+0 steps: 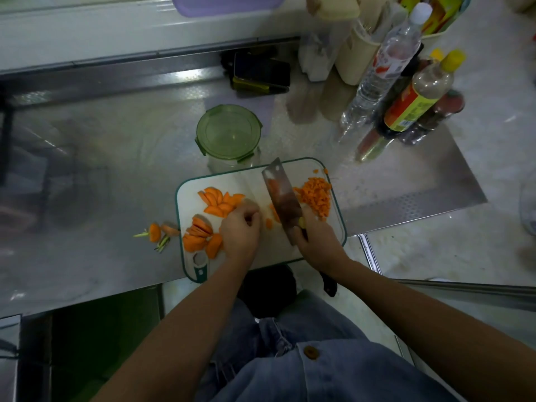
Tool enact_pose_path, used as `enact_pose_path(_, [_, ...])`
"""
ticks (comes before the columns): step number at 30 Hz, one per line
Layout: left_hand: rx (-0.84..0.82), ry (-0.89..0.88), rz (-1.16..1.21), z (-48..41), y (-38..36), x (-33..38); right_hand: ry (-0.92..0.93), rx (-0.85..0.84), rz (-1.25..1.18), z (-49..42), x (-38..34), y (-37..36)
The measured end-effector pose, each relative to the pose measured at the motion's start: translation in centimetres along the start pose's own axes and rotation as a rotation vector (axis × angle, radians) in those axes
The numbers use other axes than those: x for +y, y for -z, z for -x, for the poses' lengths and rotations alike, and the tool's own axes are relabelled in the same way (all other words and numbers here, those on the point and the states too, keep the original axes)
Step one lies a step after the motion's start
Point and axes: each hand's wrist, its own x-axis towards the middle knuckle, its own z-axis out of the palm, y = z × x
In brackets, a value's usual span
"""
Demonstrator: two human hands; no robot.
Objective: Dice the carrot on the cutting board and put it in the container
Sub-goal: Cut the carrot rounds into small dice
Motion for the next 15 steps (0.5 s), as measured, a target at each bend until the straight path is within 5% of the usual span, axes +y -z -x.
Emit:
enact_pose_path(6, [0.022, 0.002, -0.034, 0.1, 0.7, -1.2, 0.076, -0.194, 0.018, 1.4, 0.0, -0.7])
enact_pose_path(15, [-0.024, 0.012, -0.082, -0.2, 0.6, -1.2, -0.134, -0.013, 0.072, -1.0, 3.3, 1.8])
